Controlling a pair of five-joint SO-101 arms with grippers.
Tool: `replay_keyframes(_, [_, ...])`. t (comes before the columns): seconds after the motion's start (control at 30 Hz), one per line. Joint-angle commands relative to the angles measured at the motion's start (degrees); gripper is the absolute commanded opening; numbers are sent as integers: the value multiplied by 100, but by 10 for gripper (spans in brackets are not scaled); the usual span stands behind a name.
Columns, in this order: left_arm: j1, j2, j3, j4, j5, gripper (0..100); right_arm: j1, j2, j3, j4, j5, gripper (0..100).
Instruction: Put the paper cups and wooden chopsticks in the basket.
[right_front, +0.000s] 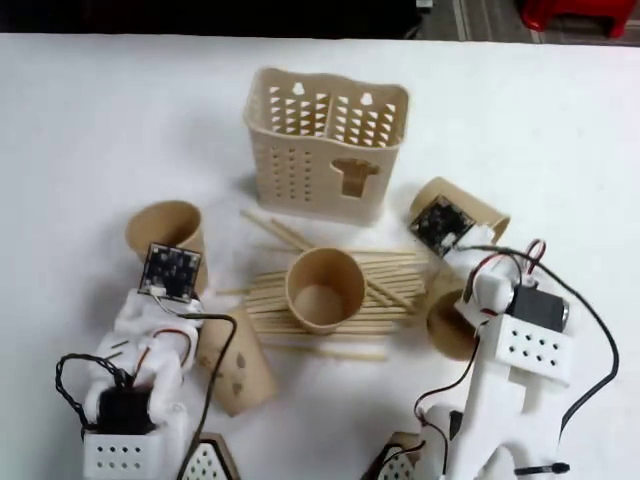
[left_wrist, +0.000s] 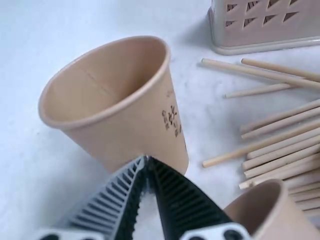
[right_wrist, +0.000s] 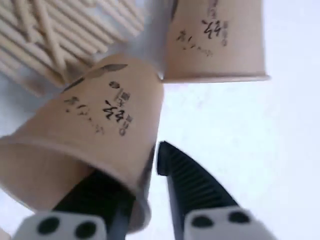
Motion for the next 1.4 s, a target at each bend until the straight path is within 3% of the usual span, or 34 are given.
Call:
replay_keyframes(0.0, [-22, -31, -35, -123, -44, 28, 31, -154, -615, 444, -114, 22])
replay_keyframes(0.3, [-22, -31, -35, -123, -44, 28, -22, -154, -1626, 1191, -457, 21])
replay_keyframes(0.53, [-22, -31, -35, -123, -44, 28, -585, -145, -2330, 1727, -932, 21])
replay_keyframes(0.9, [-22, -31, -35, -123, -44, 28, -1587, -101, -4202, 2070, -2365, 20])
replay_keyframes(1.13, [-22, -31, -35, -123, -44, 28, -2185, -84, -5213, 1613, -3376, 21])
replay_keyframes(1.37, [-22, -31, -35, -123, -44, 28, -2853, -75, -5363, 409, -4026, 23])
